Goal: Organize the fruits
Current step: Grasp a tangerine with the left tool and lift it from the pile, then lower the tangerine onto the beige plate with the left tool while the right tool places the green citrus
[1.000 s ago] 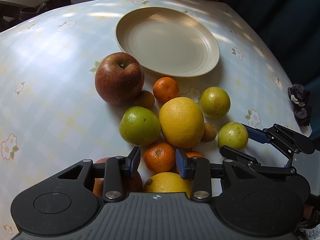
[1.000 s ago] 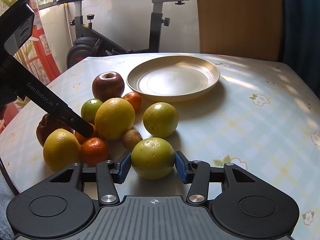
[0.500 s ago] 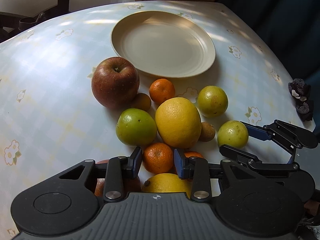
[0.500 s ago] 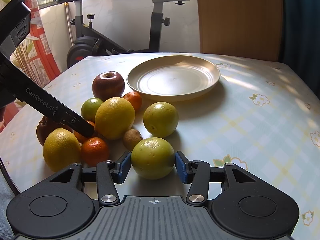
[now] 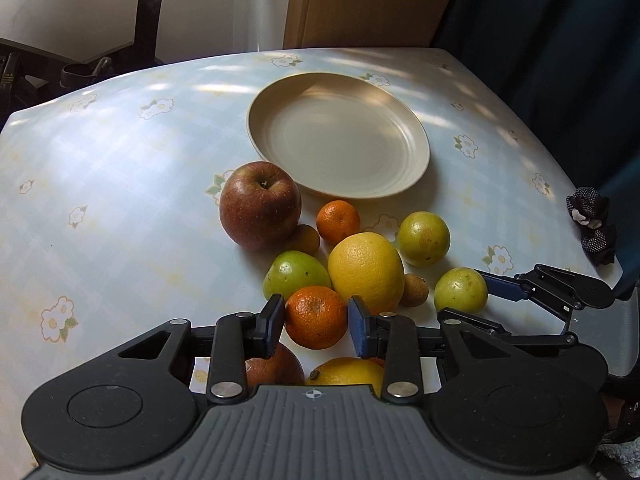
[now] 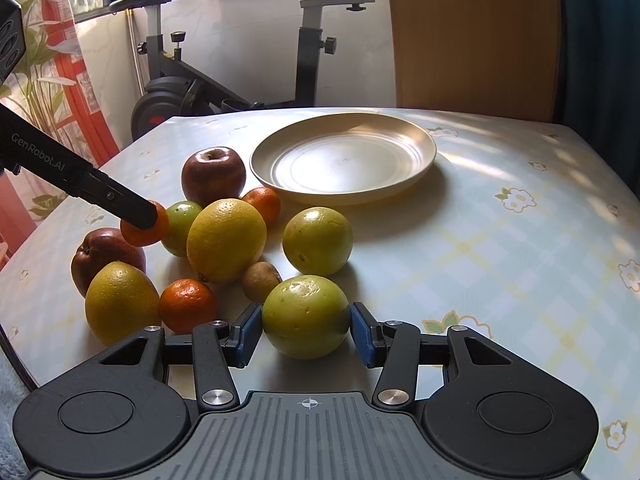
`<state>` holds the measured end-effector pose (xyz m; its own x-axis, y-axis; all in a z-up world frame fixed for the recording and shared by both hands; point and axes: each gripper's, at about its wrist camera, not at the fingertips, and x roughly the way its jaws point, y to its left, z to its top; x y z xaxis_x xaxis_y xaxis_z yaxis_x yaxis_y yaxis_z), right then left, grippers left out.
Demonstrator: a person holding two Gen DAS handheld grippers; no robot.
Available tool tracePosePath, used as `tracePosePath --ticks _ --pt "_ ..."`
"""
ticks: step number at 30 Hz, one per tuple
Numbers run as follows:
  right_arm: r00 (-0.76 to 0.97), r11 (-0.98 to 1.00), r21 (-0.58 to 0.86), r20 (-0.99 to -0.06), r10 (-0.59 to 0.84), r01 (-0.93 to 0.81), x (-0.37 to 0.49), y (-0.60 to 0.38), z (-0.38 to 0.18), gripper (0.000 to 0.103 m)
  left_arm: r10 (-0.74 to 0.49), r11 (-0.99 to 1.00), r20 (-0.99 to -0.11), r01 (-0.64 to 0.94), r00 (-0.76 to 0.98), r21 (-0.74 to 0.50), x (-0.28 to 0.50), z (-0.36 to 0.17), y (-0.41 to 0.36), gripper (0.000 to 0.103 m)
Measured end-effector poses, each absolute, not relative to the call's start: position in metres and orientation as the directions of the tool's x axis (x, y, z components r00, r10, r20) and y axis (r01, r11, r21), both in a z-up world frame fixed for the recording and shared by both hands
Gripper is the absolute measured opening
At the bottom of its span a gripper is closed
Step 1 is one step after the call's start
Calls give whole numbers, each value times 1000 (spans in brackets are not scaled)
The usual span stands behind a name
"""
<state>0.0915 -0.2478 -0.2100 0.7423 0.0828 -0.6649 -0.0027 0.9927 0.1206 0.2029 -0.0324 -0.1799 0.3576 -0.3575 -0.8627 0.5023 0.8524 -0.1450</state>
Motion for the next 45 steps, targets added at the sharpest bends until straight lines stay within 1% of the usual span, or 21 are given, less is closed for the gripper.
tracePosePath --ticks 11,21,28,31,36,40,43,45 --pt "778 993 118 -623 79 -6 91 -255 -193 44 -379 867 -789 484 484 -119 205 -144 -24 37" --pt "802 997 72 -595 64 -26 110 -268 -166 44 -402 867 -762 478 508 -138 218 -142 -29 37" --pt "790 996 72 -608 83 -49 138 -286 -159 44 -404 872 -743 469 534 -138 241 -148 -39 37" --pt "787 995 75 -610 96 -64 152 -293 -158 44 -410 873 -747 463 523 -155 255 -155 -44 37" --pt "796 995 24 -598 92 -97 191 -299 -155 44 -389 876 -749 467 536 -121 285 -162 -58 37" --pt "798 992 10 -593 107 -126 230 -305 -159 44 -399 872 -750 470 527 -134 313 -173 -72 37" --pt "780 990 26 -614 125 -138 259 -309 -168 44 -375 877 -782 464 498 -124 339 -188 -83 37" --pt "770 988 0 -627 118 -152 278 -309 -176 44 -338 879 -805 468 487 -85 348 -197 -93 37"
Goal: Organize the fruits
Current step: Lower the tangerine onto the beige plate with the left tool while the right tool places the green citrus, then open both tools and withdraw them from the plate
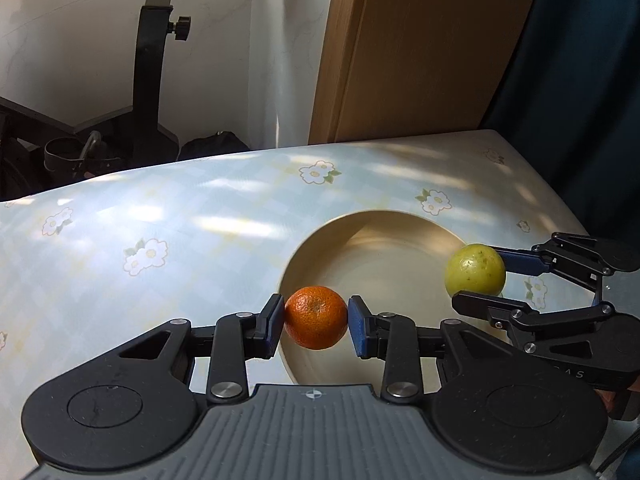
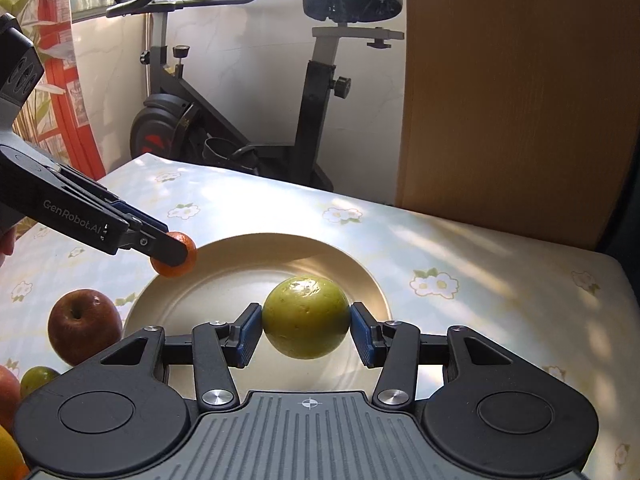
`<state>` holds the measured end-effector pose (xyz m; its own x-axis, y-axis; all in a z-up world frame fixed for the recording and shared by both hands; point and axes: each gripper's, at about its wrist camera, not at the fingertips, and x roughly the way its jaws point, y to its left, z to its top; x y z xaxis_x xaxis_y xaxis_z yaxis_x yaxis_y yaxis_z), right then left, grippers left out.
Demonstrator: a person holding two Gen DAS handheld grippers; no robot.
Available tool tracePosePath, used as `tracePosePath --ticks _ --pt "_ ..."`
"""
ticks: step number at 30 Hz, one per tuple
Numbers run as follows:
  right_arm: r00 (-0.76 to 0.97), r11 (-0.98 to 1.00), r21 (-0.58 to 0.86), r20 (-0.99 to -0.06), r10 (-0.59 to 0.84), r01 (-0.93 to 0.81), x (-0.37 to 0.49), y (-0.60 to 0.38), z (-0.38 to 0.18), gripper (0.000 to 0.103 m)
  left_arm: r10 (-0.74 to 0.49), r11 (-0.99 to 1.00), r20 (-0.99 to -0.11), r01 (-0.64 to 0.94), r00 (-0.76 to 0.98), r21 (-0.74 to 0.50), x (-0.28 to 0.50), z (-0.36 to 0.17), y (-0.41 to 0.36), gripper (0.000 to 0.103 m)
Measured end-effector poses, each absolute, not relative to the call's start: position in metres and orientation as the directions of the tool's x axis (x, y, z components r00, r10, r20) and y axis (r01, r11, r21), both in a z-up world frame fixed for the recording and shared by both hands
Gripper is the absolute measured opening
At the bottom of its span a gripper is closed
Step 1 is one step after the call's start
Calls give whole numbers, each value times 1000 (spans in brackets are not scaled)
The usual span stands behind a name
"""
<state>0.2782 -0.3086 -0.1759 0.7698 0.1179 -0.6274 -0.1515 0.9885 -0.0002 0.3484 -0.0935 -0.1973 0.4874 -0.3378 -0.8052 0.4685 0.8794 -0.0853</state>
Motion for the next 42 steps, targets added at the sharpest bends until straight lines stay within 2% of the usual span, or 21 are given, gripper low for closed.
tracePosePath --ticks 2,9,16,21,23,24,25,26,32,36,42 --pt "760 986 -43 -643 94 -158 292 -305 -182 44 -323 876 -818 478 476 -68 356 -205 -101 37" --pt "742 970 -88 -661 113 -225 312 -290 -197 44 -378 869 -817 471 436 -150 387 -219 -109 37" --pt "775 972 -109 -624 97 -210 322 -289 -204 44 -428 857 -797 472 426 -207 397 -220 -112 36" --pt "778 986 -56 -622 87 -156 330 -293 -203 45 -455 864 -779 426 431 -268 402 -220 -113 37" --pt "778 986 -80 -625 63 -145 331 -290 -202 48 -460 864 -779 418 427 -281 404 -219 -114 37" --pt "778 986 -89 -626 53 -139 329 -289 -201 53 -462 863 -780 418 423 -284 404 -218 -114 38" --pt "781 988 -84 -622 52 -132 327 -289 -199 59 -462 861 -784 423 415 -284 405 -218 -116 39" --pt "785 989 -75 -617 55 -128 324 -289 -196 59 -462 860 -784 425 415 -282 404 -215 -115 41" --pt "813 993 -49 -579 58 -106 303 -287 -171 58 -469 856 -749 449 469 -255 388 -182 -103 43" --pt "829 993 68 -546 117 -95 287 -285 -153 58 -412 867 -744 476 525 -145 363 -159 -94 43" --pt "832 988 64 -533 152 -139 266 -263 -141 58 -358 874 -756 481 548 -65 330 -146 -69 43"
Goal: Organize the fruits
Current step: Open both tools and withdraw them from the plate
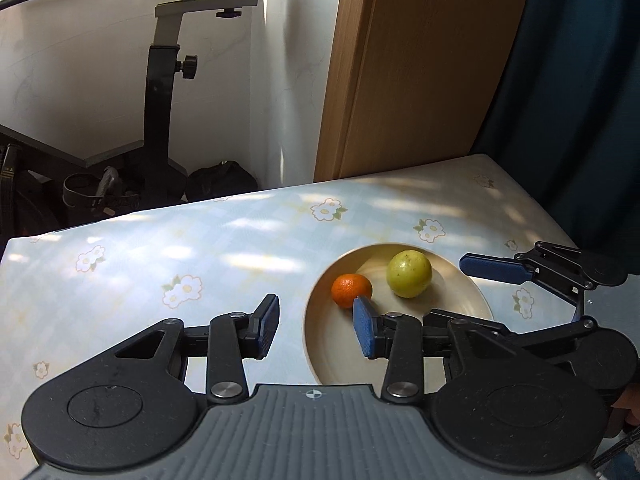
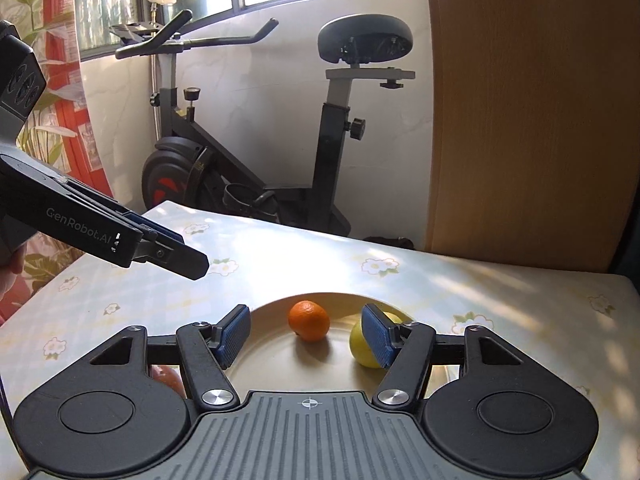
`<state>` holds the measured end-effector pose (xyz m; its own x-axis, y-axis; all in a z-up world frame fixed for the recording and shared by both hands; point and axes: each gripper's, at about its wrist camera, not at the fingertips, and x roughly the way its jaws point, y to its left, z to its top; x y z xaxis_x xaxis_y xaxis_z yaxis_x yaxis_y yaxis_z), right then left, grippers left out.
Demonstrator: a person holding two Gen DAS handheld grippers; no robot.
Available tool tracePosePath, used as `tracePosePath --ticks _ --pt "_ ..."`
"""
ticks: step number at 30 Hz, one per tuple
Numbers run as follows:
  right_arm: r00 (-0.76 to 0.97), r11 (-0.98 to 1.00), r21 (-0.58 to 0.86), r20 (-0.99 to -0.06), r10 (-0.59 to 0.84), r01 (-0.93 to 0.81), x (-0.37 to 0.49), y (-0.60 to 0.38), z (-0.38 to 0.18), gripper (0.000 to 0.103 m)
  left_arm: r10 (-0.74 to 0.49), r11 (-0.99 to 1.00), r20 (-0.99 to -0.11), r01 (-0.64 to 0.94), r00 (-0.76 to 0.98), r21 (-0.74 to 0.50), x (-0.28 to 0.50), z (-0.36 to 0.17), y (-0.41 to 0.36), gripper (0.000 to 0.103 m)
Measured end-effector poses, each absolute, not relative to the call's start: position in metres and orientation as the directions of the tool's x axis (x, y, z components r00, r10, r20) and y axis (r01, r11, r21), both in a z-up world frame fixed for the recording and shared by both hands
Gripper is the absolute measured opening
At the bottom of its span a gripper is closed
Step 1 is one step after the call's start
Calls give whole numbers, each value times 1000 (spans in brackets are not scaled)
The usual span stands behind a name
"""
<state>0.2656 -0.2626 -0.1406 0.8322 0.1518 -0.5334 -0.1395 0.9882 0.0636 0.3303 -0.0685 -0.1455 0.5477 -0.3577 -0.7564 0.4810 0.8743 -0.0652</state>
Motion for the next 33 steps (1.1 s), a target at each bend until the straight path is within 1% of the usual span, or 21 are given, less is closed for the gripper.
tracePosePath --ticks 3,10,15,20,25,28,29,33 --pt "828 987 75 -538 158 -140 259 -255 -141 58 -328 887 -762 460 558 -44 317 -144 -53 43" --pt "830 990 92 -539 142 -110 228 -239 -143 58 -300 901 -767 433 568 -32 285 -141 -20 43" --pt "827 989 122 -546 136 -82 202 -230 -148 57 -301 903 -773 427 559 -43 269 -144 -10 43" --pt "824 981 176 -542 165 -81 179 -219 -150 57 -303 905 -772 422 558 -50 248 -149 -2 43" --pt "830 986 140 -537 149 -86 161 -206 -148 57 -307 913 -767 401 563 -71 227 -154 8 43" --pt "825 985 149 -543 157 -90 149 -201 -151 57 -295 922 -760 380 578 -69 209 -160 13 43" --pt "821 984 152 -547 165 -96 145 -198 -152 57 -296 925 -757 372 582 -76 205 -161 14 43" --pt "806 982 144 -564 180 -119 129 -189 -158 57 -328 939 -733 290 595 -185 187 -170 26 43"
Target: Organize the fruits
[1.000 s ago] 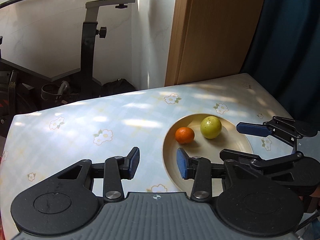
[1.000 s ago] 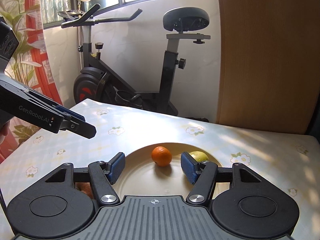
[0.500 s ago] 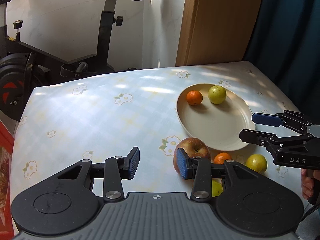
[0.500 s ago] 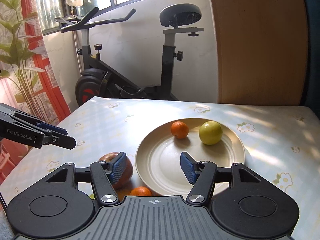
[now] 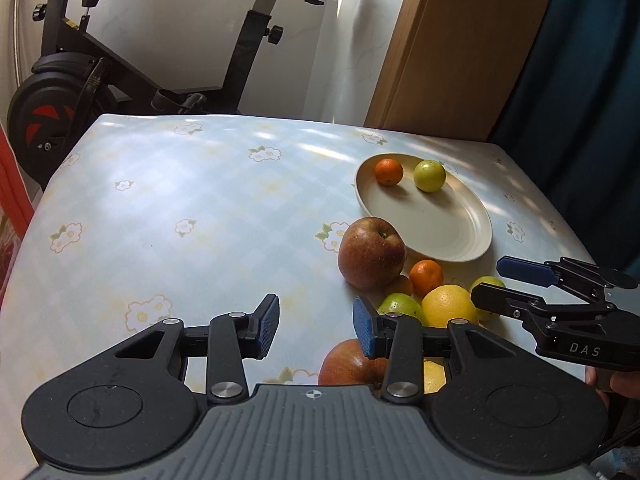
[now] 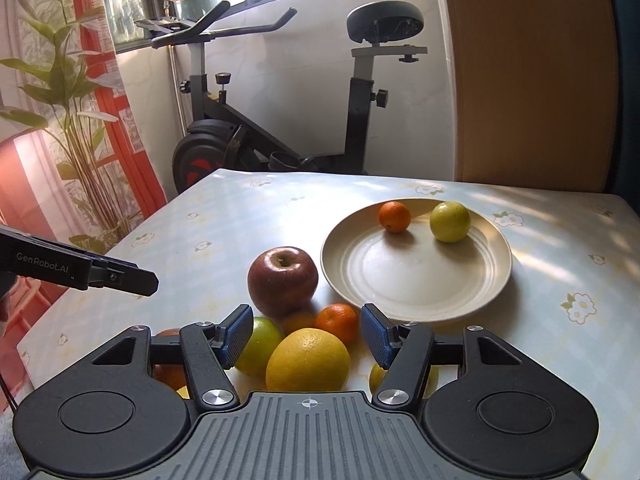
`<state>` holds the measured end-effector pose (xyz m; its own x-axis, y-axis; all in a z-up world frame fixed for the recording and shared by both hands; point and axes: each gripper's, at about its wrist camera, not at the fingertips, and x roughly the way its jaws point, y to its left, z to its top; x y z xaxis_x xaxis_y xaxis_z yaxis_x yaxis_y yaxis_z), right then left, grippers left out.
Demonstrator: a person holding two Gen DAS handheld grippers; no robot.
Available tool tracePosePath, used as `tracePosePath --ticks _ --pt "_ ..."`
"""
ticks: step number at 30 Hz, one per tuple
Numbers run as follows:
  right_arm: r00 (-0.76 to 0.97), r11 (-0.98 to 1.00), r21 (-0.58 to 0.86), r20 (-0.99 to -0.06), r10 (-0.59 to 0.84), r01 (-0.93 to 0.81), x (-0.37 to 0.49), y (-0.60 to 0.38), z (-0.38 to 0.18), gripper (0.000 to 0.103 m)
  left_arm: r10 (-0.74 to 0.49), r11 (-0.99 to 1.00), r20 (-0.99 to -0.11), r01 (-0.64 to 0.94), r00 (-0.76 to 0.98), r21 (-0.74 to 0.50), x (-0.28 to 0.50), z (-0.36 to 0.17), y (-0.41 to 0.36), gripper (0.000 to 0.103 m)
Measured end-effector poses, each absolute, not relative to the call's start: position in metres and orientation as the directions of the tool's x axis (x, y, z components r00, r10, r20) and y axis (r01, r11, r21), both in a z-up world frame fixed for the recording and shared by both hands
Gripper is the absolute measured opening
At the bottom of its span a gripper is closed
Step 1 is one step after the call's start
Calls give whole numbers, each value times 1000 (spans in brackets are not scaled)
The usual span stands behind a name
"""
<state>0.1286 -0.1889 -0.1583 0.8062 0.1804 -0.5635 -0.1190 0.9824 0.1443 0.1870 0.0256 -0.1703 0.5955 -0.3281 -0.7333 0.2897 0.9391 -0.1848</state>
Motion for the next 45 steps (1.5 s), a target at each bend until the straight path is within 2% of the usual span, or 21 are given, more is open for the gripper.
tracePosePath --ticks 4,8,12,24,28,31,45 --pt "792 982 147 -582 186 -123 117 -182 -163 57 -293 954 -735 234 612 -185 174 -179 27 43" --pt "790 978 157 -579 201 -134 111 -175 -162 57 -203 978 -733 166 650 -125 160 -183 38 43" --pt "773 971 154 -588 237 -181 106 -164 -163 56 -188 982 -744 109 641 -154 155 -186 53 43" --pt "696 945 146 -645 316 -293 98 -132 -171 54 -205 976 -754 193 625 -105 137 -202 31 43" --pt "676 939 153 -659 330 -309 98 -130 -173 49 -214 974 -759 193 615 -118 135 -205 32 43" --pt "667 937 158 -666 334 -311 98 -130 -174 49 -236 970 -763 194 602 -147 136 -207 33 43" --pt "643 940 165 -693 327 -299 101 -131 -180 51 -231 970 -777 200 586 -137 136 -210 28 43"
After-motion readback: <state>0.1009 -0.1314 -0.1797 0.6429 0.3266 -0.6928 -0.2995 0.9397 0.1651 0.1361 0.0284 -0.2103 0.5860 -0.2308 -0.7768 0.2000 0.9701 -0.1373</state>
